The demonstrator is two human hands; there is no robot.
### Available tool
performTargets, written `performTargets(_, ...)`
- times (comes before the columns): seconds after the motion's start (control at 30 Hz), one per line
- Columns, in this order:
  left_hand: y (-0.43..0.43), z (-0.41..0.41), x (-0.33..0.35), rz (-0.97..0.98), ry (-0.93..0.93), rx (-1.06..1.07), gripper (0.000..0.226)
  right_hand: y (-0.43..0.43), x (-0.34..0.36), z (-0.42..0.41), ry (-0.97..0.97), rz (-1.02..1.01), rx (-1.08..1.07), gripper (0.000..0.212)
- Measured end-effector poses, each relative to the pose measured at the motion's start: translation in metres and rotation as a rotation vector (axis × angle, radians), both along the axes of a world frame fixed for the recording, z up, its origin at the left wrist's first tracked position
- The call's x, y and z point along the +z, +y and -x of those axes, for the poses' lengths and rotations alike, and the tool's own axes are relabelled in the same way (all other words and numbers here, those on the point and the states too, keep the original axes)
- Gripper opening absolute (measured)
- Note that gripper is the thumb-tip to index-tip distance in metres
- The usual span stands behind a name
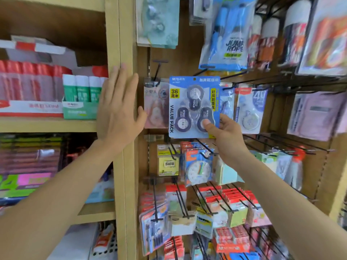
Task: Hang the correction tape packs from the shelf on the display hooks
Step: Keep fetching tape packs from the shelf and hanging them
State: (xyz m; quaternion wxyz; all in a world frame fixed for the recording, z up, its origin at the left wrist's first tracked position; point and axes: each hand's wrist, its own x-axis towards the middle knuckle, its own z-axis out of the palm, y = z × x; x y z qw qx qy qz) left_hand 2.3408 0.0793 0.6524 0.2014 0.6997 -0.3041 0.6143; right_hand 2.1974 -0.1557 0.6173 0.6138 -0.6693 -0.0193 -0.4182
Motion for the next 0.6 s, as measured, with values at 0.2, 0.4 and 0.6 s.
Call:
performTargets(0.2,0.000,-0.004,-0.004,-0.002,-0.048,0.006,0.071,-0.017,-0.003,-0.015,0.024,-0.034,-0.022,0.028)
performTargets(0.4,-0.001,-0.004,-0.005,0.003,-0.050,0.018,0.071,-0.021,-0.010,-0.020,0.063,-0.083,0.042,0.031)
performTargets(0.6,-0.001,-0.005,-0.006,0.009,-0.061,0.008,0.071,-0.018,-0.008,-0.017,0.075,-0.188,0.073,0.029)
